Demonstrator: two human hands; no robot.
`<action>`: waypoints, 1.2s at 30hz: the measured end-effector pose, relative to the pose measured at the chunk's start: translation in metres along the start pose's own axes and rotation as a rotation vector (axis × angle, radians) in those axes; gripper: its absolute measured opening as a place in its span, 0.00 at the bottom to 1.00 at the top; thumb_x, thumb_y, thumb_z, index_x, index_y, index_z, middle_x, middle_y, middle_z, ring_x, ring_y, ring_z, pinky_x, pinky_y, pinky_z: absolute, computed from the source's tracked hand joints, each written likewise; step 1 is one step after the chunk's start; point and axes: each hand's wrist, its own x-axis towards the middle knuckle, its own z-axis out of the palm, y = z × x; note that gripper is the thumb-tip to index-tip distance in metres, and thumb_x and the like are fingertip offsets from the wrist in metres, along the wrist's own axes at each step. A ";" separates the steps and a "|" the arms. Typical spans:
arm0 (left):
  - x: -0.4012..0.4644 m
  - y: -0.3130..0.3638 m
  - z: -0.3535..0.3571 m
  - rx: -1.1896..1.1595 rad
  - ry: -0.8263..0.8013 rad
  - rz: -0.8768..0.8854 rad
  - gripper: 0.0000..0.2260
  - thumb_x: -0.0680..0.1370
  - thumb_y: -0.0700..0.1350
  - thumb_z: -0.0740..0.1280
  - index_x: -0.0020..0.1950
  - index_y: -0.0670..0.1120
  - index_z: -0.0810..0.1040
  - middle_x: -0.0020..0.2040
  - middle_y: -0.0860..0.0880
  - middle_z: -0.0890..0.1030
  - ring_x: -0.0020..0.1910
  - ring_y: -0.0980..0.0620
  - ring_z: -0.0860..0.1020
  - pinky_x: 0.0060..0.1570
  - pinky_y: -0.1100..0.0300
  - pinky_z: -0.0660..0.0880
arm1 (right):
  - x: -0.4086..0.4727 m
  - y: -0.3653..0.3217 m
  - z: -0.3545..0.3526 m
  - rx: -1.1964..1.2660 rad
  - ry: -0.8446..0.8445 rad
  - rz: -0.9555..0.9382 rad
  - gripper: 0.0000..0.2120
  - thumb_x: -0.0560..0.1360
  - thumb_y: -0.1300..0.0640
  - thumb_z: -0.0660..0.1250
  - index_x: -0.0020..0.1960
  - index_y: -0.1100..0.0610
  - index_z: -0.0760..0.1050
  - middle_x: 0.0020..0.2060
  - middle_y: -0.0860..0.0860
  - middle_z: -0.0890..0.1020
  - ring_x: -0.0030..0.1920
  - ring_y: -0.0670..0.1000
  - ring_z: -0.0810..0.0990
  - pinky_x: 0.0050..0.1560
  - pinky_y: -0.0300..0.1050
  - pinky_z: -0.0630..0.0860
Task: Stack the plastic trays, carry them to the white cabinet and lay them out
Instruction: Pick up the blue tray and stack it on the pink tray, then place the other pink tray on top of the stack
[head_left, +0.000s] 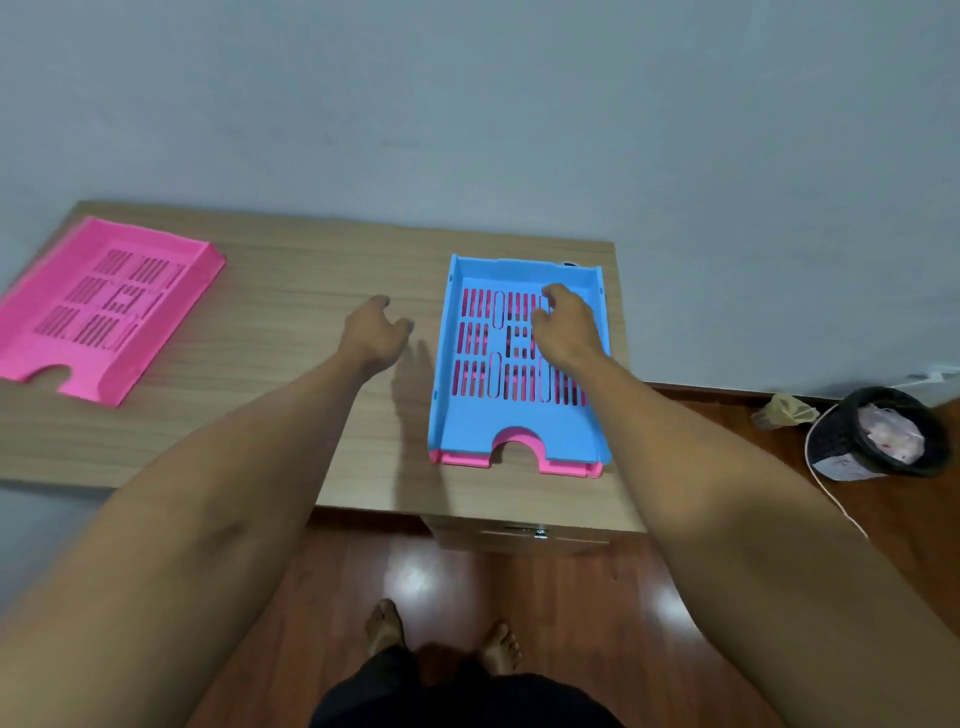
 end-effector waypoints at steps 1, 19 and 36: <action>0.001 -0.006 -0.009 0.010 0.015 0.000 0.28 0.80 0.49 0.68 0.77 0.38 0.69 0.74 0.36 0.73 0.74 0.39 0.71 0.72 0.53 0.66 | 0.001 -0.011 0.008 0.007 -0.017 -0.019 0.21 0.82 0.57 0.61 0.74 0.58 0.69 0.70 0.57 0.75 0.54 0.53 0.83 0.50 0.42 0.75; 0.046 -0.247 -0.233 -0.043 0.138 -0.144 0.25 0.80 0.45 0.67 0.75 0.38 0.71 0.70 0.35 0.77 0.66 0.37 0.77 0.65 0.50 0.75 | -0.008 -0.268 0.255 0.054 -0.197 -0.185 0.19 0.77 0.61 0.61 0.66 0.60 0.77 0.58 0.58 0.84 0.60 0.59 0.80 0.61 0.46 0.74; 0.120 -0.476 -0.358 -0.052 0.137 -0.243 0.22 0.79 0.42 0.65 0.72 0.37 0.72 0.67 0.34 0.78 0.65 0.36 0.78 0.67 0.46 0.74 | -0.040 -0.397 0.479 0.042 -0.431 -0.091 0.24 0.77 0.59 0.69 0.71 0.61 0.68 0.66 0.60 0.79 0.63 0.60 0.79 0.54 0.44 0.72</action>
